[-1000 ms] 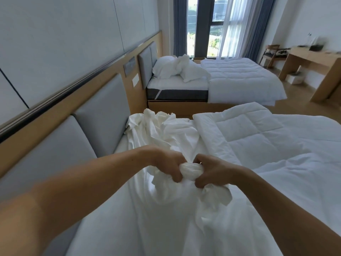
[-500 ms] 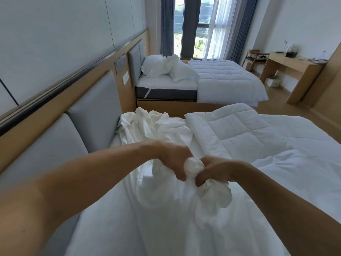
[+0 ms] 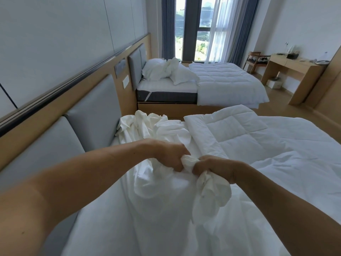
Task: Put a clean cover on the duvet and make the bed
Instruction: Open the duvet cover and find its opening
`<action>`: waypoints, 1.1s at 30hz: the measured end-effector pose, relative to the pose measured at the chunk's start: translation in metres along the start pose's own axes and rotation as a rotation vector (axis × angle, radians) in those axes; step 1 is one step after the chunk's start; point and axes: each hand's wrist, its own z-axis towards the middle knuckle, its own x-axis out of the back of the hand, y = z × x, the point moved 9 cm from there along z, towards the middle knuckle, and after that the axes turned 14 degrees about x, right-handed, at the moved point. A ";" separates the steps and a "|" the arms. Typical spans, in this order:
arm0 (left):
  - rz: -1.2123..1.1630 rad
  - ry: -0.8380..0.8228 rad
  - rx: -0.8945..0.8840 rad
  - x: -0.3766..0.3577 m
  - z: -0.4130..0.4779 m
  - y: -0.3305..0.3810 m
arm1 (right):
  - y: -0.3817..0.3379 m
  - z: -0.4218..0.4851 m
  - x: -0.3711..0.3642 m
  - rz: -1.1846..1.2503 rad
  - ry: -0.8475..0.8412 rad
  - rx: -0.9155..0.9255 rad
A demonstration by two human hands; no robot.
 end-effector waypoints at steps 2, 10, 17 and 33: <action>0.006 -0.049 0.019 -0.005 0.001 0.002 | -0.003 -0.004 0.004 -0.159 -0.043 -0.051; 0.147 0.003 0.005 -0.010 0.005 0.013 | 0.002 0.001 0.010 -0.535 -0.045 -0.100; 0.095 0.038 -0.034 -0.007 0.004 0.009 | 0.006 -0.002 0.006 -0.315 -0.017 -0.016; 0.012 -0.072 0.046 -0.026 0.006 0.002 | 0.013 0.001 0.009 -0.444 -0.029 -0.096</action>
